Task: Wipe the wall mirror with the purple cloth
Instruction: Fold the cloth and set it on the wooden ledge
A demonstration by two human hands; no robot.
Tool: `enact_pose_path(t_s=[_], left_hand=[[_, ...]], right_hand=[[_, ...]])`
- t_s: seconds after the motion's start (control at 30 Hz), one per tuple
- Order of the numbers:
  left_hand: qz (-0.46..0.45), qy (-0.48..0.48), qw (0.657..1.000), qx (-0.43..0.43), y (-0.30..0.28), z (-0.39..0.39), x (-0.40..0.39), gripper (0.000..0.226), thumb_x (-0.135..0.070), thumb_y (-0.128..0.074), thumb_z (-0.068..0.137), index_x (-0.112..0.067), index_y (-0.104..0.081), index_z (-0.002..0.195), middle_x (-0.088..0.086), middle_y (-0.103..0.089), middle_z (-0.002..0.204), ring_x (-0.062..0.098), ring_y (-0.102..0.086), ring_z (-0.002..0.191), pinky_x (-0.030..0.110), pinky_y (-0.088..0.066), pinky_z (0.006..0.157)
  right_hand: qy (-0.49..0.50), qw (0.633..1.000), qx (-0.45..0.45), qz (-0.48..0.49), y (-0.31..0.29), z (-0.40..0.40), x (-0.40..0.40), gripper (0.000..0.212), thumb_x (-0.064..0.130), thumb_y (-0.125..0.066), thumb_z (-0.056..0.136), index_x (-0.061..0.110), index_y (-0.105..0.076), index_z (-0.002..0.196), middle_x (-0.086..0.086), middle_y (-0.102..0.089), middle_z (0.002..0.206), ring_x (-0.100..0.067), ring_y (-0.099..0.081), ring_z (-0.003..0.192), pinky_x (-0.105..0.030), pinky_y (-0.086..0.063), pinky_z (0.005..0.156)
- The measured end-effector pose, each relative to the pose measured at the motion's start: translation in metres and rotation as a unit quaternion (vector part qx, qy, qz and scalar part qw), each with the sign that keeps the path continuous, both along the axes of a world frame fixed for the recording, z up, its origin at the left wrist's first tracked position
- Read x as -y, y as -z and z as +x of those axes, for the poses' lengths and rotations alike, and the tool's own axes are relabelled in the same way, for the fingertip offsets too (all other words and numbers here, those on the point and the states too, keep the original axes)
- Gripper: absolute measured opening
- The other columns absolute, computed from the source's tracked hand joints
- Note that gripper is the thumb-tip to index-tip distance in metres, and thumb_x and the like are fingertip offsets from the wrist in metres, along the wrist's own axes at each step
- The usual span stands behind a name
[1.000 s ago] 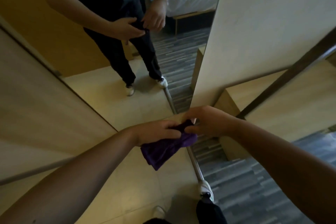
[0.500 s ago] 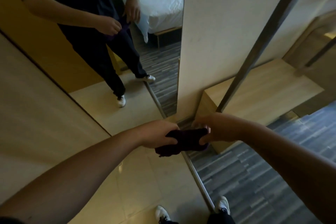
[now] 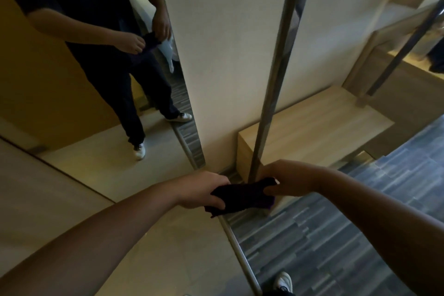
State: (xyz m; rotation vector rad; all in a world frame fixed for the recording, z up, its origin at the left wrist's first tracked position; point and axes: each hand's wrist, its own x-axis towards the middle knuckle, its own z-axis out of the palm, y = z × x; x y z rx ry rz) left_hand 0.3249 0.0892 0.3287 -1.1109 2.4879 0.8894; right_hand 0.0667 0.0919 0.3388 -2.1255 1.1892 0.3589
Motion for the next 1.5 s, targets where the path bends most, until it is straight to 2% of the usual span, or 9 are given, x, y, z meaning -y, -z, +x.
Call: enact_pose_path(t_s=[0.27, 0.43, 0.77, 0.9, 1.03, 1.2, 1.3, 1.4, 1.5], left_hand=[[-0.004, -0.001, 1.0, -0.009, 0.013, -0.122, 0.018, 0.02, -0.034, -0.066, 0.094, -0.031, -0.057, 0.111, -0.014, -0.054, 0.103, 0.009, -0.056, 0.099, 0.034, -0.05, 0.084], [0.012, 0.002, 1.0, -0.011, 0.033, -0.179, 0.029, 0.022, -0.032, -0.062, 0.097, -0.023, -0.06, 0.117, -0.006, -0.057, 0.109, 0.013, -0.057, 0.1, 0.033, -0.048, 0.083], [0.085, 0.018, 0.996, 0.011, 0.111, -0.225, 0.087, 0.024, -0.025, -0.057, 0.101, -0.018, -0.059, 0.124, 0.0, -0.058, 0.117, 0.017, -0.057, 0.106, 0.036, -0.049, 0.09], [0.097, -0.004, 0.995, 0.016, 0.161, -0.233, 0.113, 0.02, -0.025, -0.059, 0.099, -0.019, -0.061, 0.118, 0.0, -0.06, 0.113, 0.017, -0.057, 0.102, 0.04, -0.05, 0.092], [0.084, -0.047, 0.995, 0.024, 0.213, -0.245, 0.134, 0.012, -0.024, -0.057, 0.099, -0.019, -0.06, 0.11, 0.001, -0.058, 0.107, 0.018, -0.057, 0.094, 0.042, -0.051, 0.087], [0.011, -0.123, 0.992, 0.003, 0.269, -0.257, 0.177, 0.007, -0.025, -0.056, 0.1, -0.021, -0.057, 0.105, -0.001, -0.056, 0.107, 0.019, -0.058, 0.09, 0.043, -0.053, 0.081], [-0.137, -0.157, 0.977, -0.039, 0.303, -0.261, 0.191, 0.014, -0.02, -0.06, 0.098, -0.016, -0.061, 0.111, 0.0, -0.058, 0.11, 0.019, -0.058, 0.096, 0.038, -0.054, 0.08], [-0.259, -0.126, 0.957, -0.032, 0.337, -0.267, 0.192, 0.019, -0.009, -0.073, 0.086, -0.009, -0.065, 0.103, 0.007, -0.065, 0.101, 0.025, -0.063, 0.093, 0.035, -0.057, 0.073], [-0.273, -0.093, 0.957, -0.025, 0.374, -0.273, 0.189, 0.032, -0.002, -0.084, 0.068, -0.004, -0.066, 0.095, 0.015, -0.069, 0.103, 0.031, -0.068, 0.095, 0.038, -0.06, 0.078]], right_hand=[[0.009, 1.0, -0.001, -0.003, 0.01, -0.126, 0.019, 0.022, 0.024, -0.058, 0.097, 0.022, -0.064, 0.119, 0.011, -0.061, 0.097, 0.003, -0.052, 0.08, -0.015, -0.037, 0.072], [0.042, 0.999, -0.027, 0.01, 0.029, -0.175, 0.028, 0.03, 0.023, -0.058, 0.097, 0.028, -0.059, 0.127, 0.01, -0.061, 0.101, -0.008, -0.059, 0.089, -0.021, -0.042, 0.077], [0.096, 0.993, -0.057, 0.045, 0.126, -0.208, 0.063, 0.012, 0.025, -0.061, 0.093, 0.026, -0.067, 0.104, 0.011, -0.06, 0.098, -0.007, -0.06, 0.084, -0.02, -0.049, 0.075], [0.118, 0.99, -0.064, 0.049, 0.172, -0.211, 0.085, 0.008, 0.023, -0.06, 0.094, 0.03, -0.058, 0.095, 0.013, -0.058, 0.087, -0.004, -0.057, 0.075, -0.016, -0.043, 0.062], [0.13, 0.988, -0.058, 0.056, 0.221, -0.216, 0.115, 0.009, 0.023, -0.056, 0.096, 0.031, -0.059, 0.101, 0.008, -0.064, 0.086, -0.011, -0.064, 0.075, -0.026, -0.055, 0.065], [0.126, 0.991, -0.034, -0.005, 0.27, -0.23, 0.165, 0.019, 0.021, -0.05, 0.1, 0.025, -0.063, 0.113, 0.003, -0.063, 0.099, -0.017, -0.061, 0.082, -0.029, -0.052, 0.071], [0.152, 0.984, -0.016, -0.094, 0.301, -0.237, 0.183, 0.022, 0.014, -0.051, 0.1, 0.02, -0.061, 0.119, 0.0, -0.062, 0.108, -0.018, -0.062, 0.087, -0.033, -0.056, 0.077], [0.119, 0.958, 0.013, -0.262, 0.341, -0.239, 0.185, 0.029, 0.005, -0.067, 0.086, 0.013, -0.064, 0.114, -0.006, -0.067, 0.117, -0.029, -0.067, 0.101, -0.04, -0.056, 0.088], [0.089, 0.956, 0.007, -0.281, 0.375, -0.244, 0.176, 0.038, 0.006, -0.082, 0.069, 0.008, -0.068, 0.105, -0.012, -0.067, 0.119, -0.033, -0.066, 0.106, -0.041, -0.052, 0.095]])
